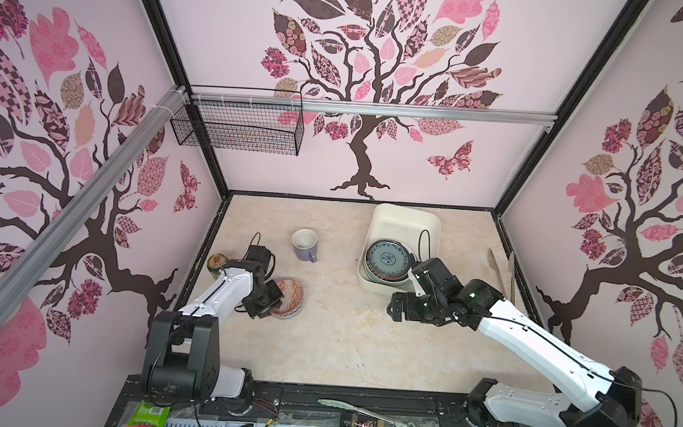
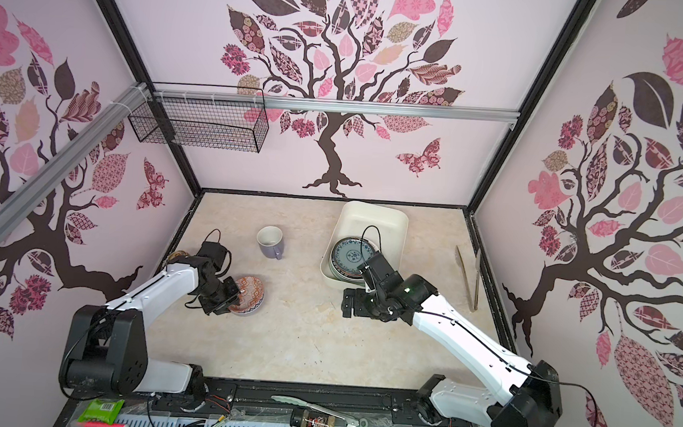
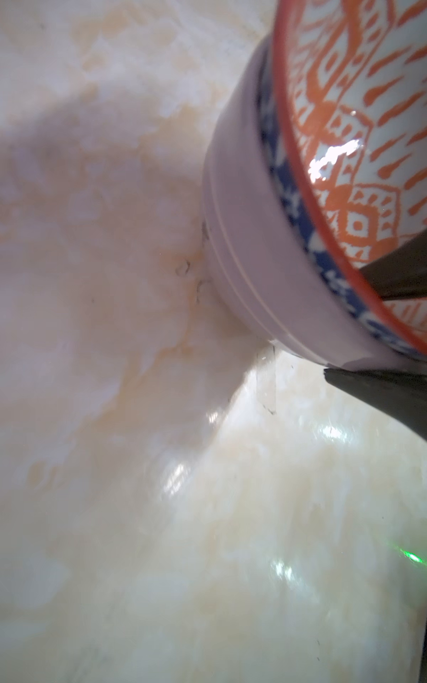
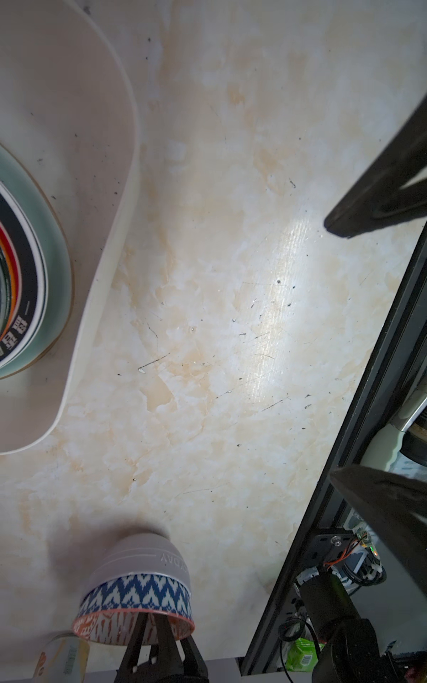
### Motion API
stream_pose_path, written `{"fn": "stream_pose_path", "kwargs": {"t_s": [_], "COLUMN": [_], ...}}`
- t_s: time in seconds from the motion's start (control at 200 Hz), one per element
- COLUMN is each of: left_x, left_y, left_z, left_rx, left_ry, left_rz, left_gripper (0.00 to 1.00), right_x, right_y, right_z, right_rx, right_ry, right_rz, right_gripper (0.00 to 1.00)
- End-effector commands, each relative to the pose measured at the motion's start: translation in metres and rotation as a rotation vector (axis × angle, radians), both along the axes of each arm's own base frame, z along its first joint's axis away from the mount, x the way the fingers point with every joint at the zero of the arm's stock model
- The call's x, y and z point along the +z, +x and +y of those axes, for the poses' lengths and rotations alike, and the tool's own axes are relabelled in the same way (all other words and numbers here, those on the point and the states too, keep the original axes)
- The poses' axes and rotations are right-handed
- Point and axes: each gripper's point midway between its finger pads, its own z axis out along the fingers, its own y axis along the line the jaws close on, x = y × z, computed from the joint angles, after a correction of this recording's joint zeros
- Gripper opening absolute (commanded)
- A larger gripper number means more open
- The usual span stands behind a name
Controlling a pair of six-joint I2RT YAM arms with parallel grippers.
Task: Place the mixed dishes into the plastic bin
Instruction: 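Grasp the orange-patterned bowl rim with the left gripper and tilt it up, then bring the bowl toward the right gripper while the right gripper approaches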
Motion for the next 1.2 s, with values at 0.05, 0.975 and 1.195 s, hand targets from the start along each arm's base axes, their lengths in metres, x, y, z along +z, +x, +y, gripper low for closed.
{"fn": "stream_pose_path", "kwargs": {"t_s": [0.05, 0.975, 1.195], "left_x": [-0.004, 0.022, 0.027], "left_y": [0.013, 0.021, 0.018], "left_z": [-0.019, -0.156, -0.158], "left_rx": [-0.091, -0.500, -0.538], "left_ry": [0.014, -0.136, -0.149], "left_rz": [0.004, -0.099, -0.107], "left_gripper": [0.23, 0.17, 0.20], "right_x": [0.002, -0.046, -0.057], "right_y": [-0.005, 0.047, 0.046], "right_z": [-0.008, 0.113, 0.134], "right_rx": [-0.033, 0.115, 0.139], "right_ry": [-0.003, 0.045, 0.027], "right_rz": [0.007, 0.136, 0.154], "right_gripper": [1.00, 0.59, 0.50]}}
